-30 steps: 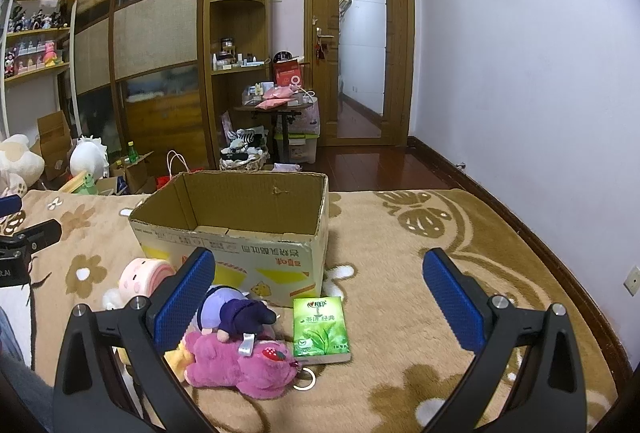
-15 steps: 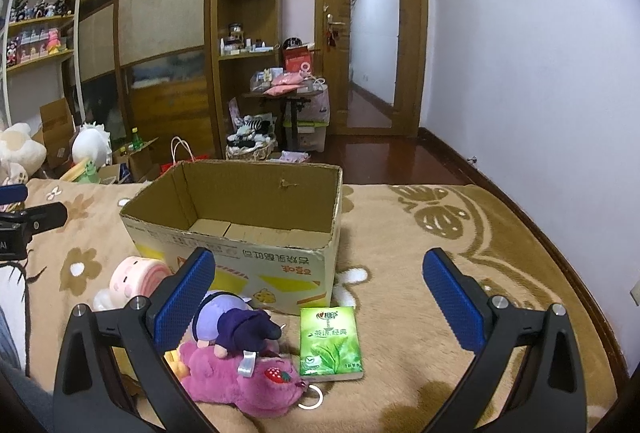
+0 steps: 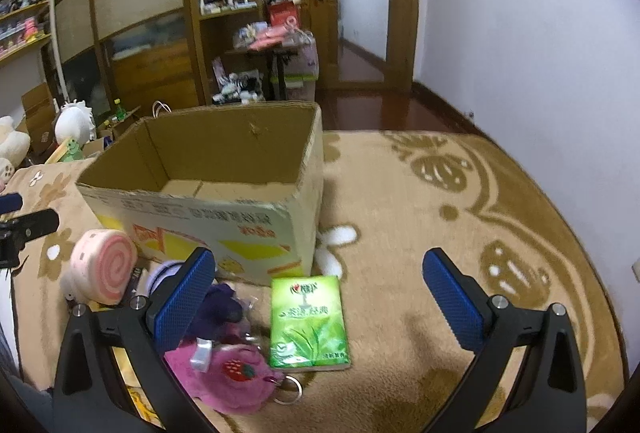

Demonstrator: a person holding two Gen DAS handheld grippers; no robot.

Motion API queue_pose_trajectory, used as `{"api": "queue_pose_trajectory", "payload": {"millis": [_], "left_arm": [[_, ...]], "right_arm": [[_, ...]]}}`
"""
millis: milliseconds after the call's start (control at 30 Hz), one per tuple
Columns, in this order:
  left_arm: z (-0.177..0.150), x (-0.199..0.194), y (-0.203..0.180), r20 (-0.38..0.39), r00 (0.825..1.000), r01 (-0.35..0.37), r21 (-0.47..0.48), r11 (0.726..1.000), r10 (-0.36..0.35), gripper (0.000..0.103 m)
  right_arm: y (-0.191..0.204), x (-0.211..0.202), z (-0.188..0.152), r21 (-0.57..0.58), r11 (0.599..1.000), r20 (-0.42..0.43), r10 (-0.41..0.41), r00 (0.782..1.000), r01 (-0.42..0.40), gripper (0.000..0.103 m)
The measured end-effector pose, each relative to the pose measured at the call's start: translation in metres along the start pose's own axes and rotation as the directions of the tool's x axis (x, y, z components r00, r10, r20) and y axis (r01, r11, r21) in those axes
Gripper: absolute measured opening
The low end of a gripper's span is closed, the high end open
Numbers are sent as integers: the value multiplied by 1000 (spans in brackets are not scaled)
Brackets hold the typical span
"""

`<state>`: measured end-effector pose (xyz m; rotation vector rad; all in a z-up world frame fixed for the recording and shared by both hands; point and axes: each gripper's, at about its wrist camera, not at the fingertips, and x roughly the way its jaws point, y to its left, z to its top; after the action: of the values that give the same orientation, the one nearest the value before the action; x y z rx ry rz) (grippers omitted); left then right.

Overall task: Organize soft objects
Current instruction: 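Close the left gripper on the pink marshmallow plush while the right gripper grasps the green tissue pack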

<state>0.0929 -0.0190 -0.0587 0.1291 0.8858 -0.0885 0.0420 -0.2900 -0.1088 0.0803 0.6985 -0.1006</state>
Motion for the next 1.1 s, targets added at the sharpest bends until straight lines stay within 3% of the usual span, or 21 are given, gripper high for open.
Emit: {"api": "queue_pose_trajectory", "payload": {"millis": [233, 567, 767, 933, 1100], "left_arm": [[-2, 24, -5, -67, 998, 3, 4, 1000, -3, 102], [-9, 42, -14, -127, 992, 11, 27, 1000, -7, 102], [-10, 43, -15, -139, 989, 43, 17, 999, -40, 102], [-13, 48, -19, -155, 988, 9, 56, 998, 0, 102], [-17, 54, -19, -184, 983, 19, 58, 998, -8, 101]], "right_arm": [[-14, 30, -10, 52, 998, -94, 25, 995, -20, 101], [-26, 58, -21, 110, 993, -187, 69, 980, -49, 83], [-22, 60, -23, 105, 992, -209, 93, 974, -72, 83], [-16, 62, -25, 84, 993, -224, 103, 969, -86, 83], [-11, 69, -31, 47, 995, -255, 98, 962, -89, 81]]}}
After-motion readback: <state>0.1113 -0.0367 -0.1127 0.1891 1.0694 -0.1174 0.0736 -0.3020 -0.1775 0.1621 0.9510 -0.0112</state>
